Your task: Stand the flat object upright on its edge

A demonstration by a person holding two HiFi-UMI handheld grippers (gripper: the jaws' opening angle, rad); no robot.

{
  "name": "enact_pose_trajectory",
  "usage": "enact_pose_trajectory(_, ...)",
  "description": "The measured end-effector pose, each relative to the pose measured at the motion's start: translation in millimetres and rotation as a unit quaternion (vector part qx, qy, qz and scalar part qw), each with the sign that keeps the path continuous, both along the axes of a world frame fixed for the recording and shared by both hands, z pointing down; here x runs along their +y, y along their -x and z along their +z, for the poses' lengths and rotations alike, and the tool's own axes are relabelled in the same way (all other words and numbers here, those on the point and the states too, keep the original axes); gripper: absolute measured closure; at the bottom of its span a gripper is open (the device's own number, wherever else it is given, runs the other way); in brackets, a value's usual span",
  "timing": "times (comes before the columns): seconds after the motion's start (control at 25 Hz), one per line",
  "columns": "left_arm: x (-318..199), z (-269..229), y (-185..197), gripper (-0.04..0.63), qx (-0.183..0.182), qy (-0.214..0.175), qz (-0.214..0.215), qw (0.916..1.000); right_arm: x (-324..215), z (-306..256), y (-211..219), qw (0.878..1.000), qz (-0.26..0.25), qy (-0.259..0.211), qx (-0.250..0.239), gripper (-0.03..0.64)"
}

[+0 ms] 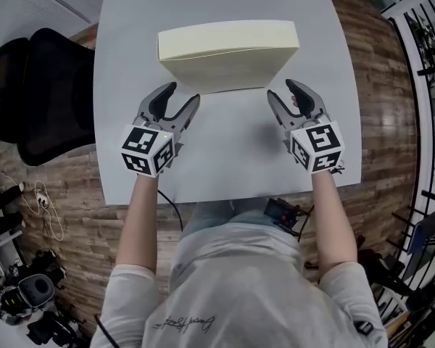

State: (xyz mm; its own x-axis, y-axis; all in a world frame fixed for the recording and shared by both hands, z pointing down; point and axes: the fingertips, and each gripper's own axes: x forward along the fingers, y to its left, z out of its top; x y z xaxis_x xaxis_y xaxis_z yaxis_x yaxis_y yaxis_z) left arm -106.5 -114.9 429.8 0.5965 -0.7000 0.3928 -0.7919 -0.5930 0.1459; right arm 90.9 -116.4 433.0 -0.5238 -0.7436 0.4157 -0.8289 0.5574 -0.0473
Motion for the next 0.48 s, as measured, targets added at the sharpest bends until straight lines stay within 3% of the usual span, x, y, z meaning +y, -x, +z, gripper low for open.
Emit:
enact_pose_trajectory(0.12, 8, -12, -7, 0.365, 0.003, -0.001, 0.0, 1.0, 13, -7, 3, 1.0, -0.006, -0.001, 0.0, 0.431)
enact_pose_trajectory(0.36, 23, -29, -16, 0.532, 0.01, -0.014, -0.006, 0.9998, 35, -14, 8, 1.0, -0.02, 0.004, 0.004, 0.515)
enact_pose_trajectory(0.48, 36, -35, -24, 0.571, 0.011, -0.017, -0.002, 0.9998, 47, -17, 10, 1.0, -0.029, 0.009, -0.005, 0.549)
